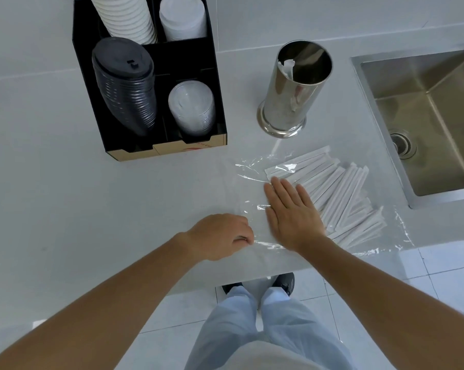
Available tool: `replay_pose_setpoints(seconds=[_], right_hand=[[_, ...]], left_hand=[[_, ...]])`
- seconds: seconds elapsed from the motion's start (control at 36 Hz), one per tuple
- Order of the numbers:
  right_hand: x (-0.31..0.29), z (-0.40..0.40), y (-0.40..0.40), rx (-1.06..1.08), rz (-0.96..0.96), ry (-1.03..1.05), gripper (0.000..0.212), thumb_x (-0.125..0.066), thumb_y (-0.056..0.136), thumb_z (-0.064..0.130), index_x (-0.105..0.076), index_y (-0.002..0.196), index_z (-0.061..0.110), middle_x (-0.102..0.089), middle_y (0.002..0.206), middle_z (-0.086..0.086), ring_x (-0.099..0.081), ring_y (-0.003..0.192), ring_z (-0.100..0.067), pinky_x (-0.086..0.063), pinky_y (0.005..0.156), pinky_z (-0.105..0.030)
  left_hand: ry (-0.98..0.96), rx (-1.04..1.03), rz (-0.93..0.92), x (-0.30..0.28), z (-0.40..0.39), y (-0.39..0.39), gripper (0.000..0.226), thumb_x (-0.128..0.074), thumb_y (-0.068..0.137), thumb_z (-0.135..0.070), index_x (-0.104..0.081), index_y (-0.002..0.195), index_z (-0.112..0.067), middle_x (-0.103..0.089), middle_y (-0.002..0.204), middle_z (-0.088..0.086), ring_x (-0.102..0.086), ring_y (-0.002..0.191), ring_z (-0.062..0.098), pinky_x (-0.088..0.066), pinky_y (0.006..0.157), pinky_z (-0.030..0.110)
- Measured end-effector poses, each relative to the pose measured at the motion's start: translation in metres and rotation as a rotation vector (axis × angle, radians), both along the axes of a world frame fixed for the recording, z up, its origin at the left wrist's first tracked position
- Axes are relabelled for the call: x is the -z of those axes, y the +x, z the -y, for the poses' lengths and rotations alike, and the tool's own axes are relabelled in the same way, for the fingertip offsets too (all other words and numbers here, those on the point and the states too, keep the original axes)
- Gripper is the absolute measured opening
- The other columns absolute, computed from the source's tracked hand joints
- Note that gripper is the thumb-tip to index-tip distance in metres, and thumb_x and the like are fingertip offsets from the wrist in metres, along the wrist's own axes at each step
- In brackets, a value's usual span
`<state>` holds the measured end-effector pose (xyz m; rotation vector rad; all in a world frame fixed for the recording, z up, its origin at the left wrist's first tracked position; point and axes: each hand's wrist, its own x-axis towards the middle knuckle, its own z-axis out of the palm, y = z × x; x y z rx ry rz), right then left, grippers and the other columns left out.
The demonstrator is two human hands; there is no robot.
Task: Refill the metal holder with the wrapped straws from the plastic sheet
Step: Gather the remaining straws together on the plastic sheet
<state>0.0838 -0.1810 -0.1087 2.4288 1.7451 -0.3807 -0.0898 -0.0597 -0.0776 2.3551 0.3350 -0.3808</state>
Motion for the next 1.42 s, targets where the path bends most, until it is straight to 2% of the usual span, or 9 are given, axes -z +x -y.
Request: replay_pose_setpoints(seconds=[0.11, 0.31, 0.47, 0.72, 0.89, 1.0, 1.14, 1.31, 1.42], right_hand=[[0.001, 0.0, 0.0, 0.004, -0.01, -0.005, 0.06, -0.012, 0.1, 0.041, -0.017, 0.154, 0.016, -0.017, 0.162, -0.004, -0.013, 0.149, -0.022, 0.0, 0.118, -0.041], [0.001, 0.0, 0.001, 0.002, -0.023, -0.018, 0.062, -0.007, 0.098, 0.043, -0.011, 0.155, 0.018, -0.009, 0.163, -0.002, -0.006, 0.15, -0.02, 0.004, 0.118, -0.039], [-0.001, 0.0, 0.0, 0.012, -0.032, 0.0, 0.063, -0.007, 0.098, 0.043, -0.015, 0.154, 0.016, -0.013, 0.162, -0.003, -0.011, 0.15, -0.022, 0.004, 0.118, -0.038], [0.0, 0.001, 0.002, -0.012, -0.049, -0.006, 0.059, -0.012, 0.101, 0.04, -0.003, 0.155, 0.018, -0.002, 0.164, -0.002, 0.0, 0.15, -0.021, 0.003, 0.121, -0.041], [-0.011, 0.0, 0.01, -0.057, -0.142, 0.011, 0.066, -0.005, 0.095, 0.044, -0.015, 0.154, 0.017, -0.014, 0.162, -0.004, -0.011, 0.149, -0.023, -0.006, 0.12, -0.041], [-0.022, -0.005, 0.026, -0.122, -0.181, 0.039, 0.069, -0.007, 0.092, 0.043, -0.035, 0.148, 0.013, -0.035, 0.155, -0.008, -0.033, 0.142, -0.027, -0.028, 0.114, -0.043], [-0.029, -0.011, 0.055, -0.25, -0.216, 0.081, 0.053, -0.024, 0.093, 0.03, -0.052, 0.133, 0.01, -0.055, 0.137, -0.009, -0.055, 0.12, -0.033, -0.048, 0.091, -0.044], [-0.034, -0.015, 0.099, -0.325, -0.195, 0.046, 0.04, -0.046, 0.094, 0.016, -0.051, 0.134, 0.011, -0.053, 0.138, -0.008, -0.053, 0.119, -0.035, -0.048, 0.091, -0.046], [-0.038, -0.017, 0.125, -0.331, -0.183, 0.038, 0.041, -0.046, 0.094, 0.014, -0.051, 0.134, 0.014, -0.053, 0.137, -0.007, -0.053, 0.117, -0.034, -0.048, 0.091, -0.046]], left_hand=[[-0.053, -0.046, 0.012, 0.002, -0.003, -0.013, 0.016, -0.055, 0.089, -0.026, -0.07, 0.093, -0.029, -0.065, 0.1, -0.013, -0.051, 0.075, 0.003, -0.051, 0.073, 0.032], [-0.044, -0.034, -0.002, -0.006, 0.011, -0.009, 0.039, -0.057, 0.088, -0.023, -0.061, 0.123, -0.038, -0.06, 0.111, -0.012, -0.054, 0.074, 0.007, -0.046, 0.077, 0.026], [-0.065, -0.088, 0.077, 0.004, 0.02, -0.029, 0.021, -0.056, 0.088, -0.014, -0.074, 0.093, -0.023, -0.064, 0.106, -0.011, -0.045, 0.074, -0.001, -0.042, 0.071, 0.02], [-0.029, -0.361, 0.204, 0.012, 0.046, -0.059, 0.015, -0.06, 0.09, -0.013, -0.074, 0.093, -0.017, -0.065, 0.103, -0.006, -0.045, 0.078, -0.008, -0.033, 0.072, 0.001], [-0.072, -0.739, 0.225, 0.011, 0.086, -0.069, 0.014, -0.062, 0.087, -0.016, -0.07, 0.097, -0.02, -0.064, 0.092, -0.01, -0.06, 0.075, 0.008, -0.049, 0.067, 0.017], [-0.209, -1.055, 0.166, 0.0, 0.122, -0.064, 0.012, -0.069, 0.083, -0.014, -0.062, 0.08, -0.024, -0.065, 0.073, -0.008, -0.059, 0.062, 0.011, -0.046, 0.056, 0.016], [-0.377, -1.192, 0.144, -0.009, 0.165, -0.036, 0.019, -0.072, 0.082, -0.015, -0.059, 0.068, -0.014, -0.059, 0.058, -0.003, -0.046, 0.049, 0.005, -0.04, 0.051, 0.013], [-0.634, -1.383, 0.162, -0.01, 0.194, 0.01, 0.027, -0.07, 0.086, -0.019, -0.062, 0.064, -0.005, -0.063, 0.063, 0.013, -0.052, 0.051, 0.01, -0.044, 0.054, 0.018], [-0.785, -1.43, 0.081, -0.007, 0.207, 0.038, 0.028, -0.067, 0.087, -0.025, -0.067, 0.067, -0.006, -0.068, 0.065, 0.003, -0.059, 0.055, 0.011, -0.046, 0.056, 0.022]])
